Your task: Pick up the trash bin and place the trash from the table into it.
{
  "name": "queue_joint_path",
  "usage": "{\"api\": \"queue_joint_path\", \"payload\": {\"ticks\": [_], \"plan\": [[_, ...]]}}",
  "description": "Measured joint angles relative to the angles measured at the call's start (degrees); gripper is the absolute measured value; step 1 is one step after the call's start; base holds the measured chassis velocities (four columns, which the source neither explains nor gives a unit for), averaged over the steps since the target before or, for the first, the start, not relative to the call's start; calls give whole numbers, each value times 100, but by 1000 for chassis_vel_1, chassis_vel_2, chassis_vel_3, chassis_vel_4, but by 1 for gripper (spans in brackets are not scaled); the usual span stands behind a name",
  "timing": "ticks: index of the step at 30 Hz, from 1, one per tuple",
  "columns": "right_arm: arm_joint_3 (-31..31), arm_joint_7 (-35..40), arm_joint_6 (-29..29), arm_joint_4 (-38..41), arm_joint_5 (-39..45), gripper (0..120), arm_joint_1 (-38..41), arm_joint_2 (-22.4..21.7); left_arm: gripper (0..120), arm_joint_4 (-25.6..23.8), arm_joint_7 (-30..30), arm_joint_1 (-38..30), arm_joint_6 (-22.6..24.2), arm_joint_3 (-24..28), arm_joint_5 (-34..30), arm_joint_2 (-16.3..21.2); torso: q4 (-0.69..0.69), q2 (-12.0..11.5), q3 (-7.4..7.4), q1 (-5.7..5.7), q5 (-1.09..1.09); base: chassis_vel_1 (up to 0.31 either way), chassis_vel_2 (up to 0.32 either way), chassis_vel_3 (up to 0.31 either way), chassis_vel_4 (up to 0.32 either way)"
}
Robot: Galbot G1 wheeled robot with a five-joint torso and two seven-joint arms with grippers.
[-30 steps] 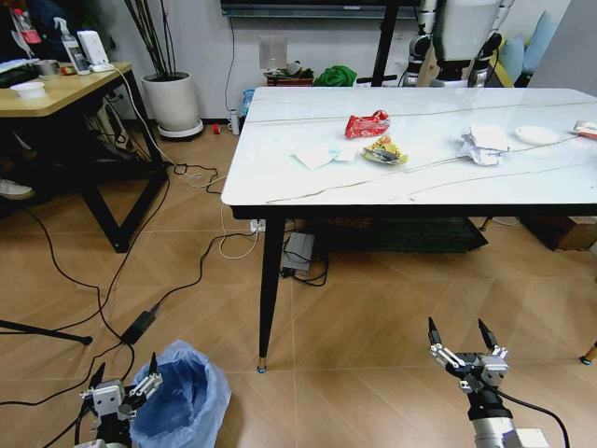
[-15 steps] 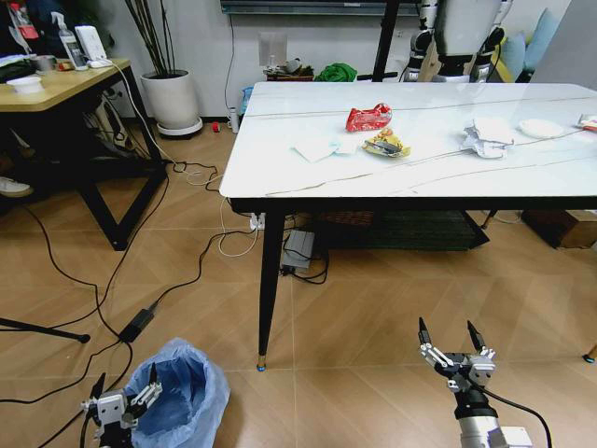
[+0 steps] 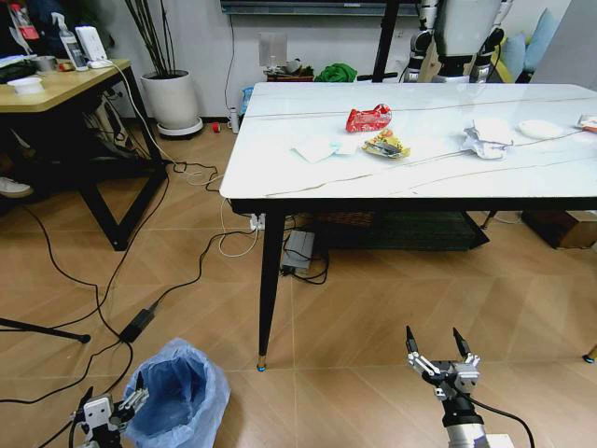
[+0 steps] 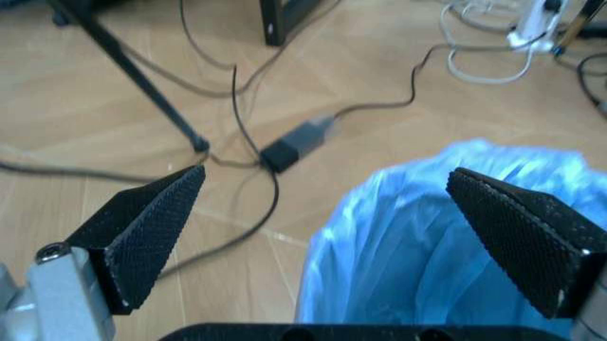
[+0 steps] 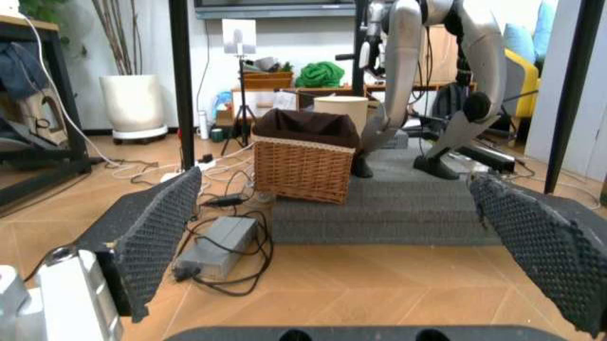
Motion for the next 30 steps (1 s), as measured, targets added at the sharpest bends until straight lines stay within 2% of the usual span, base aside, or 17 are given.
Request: {"api": "queue_joint_path", "payload": {"ticks": [4,6,7,12,21,25,27,29,30], "plan": [[7,-9,32,-9,-14,100,-30,-1,100,239,58,-129,131,50,-23,-1,0,6,3,2,0,0,0,0,0],[22,-9,34,-6,-15,100,-38,-2,100,357,96,-195,329,102,-38,-3,0,9,5,2,0,0,0,0,0],[51,-9,15,28,-14,100,-37,-3,100,492,120,-261,661,147,-66,-3,0,12,8,4,0,0,0,0,0],[69,-8,1,49,-13,100,-48,-5,100,664,114,-335,960,146,-205,48,0,17,11,6,0,0,0,0,0],[57,-7,1,78,-19,100,-79,-8,99,754,141,-403,1005,144,-268,67,0,22,14,7,1,0,0,0,0],[63,-5,2,85,-18,100,-92,-8,92,801,188,-412,980,143,-242,24,0,23,16,8,1,0,0,0,0],[67,-4,2,102,-11,100,-98,-8,82,813,218,-413,965,127,-241,-5,0,25,16,8,1,0,0,0,0],[69,-3,2,110,-7,100,-99,-8,79,815,233,-410,958,121,-241,-14,0,25,17,8,2,0,0,0,0],[71,-2,2,116,-3,100,-98,-9,72,817,259,-405,950,113,-241,-29,0,26,17,8,2,0,0,0,0]]}}
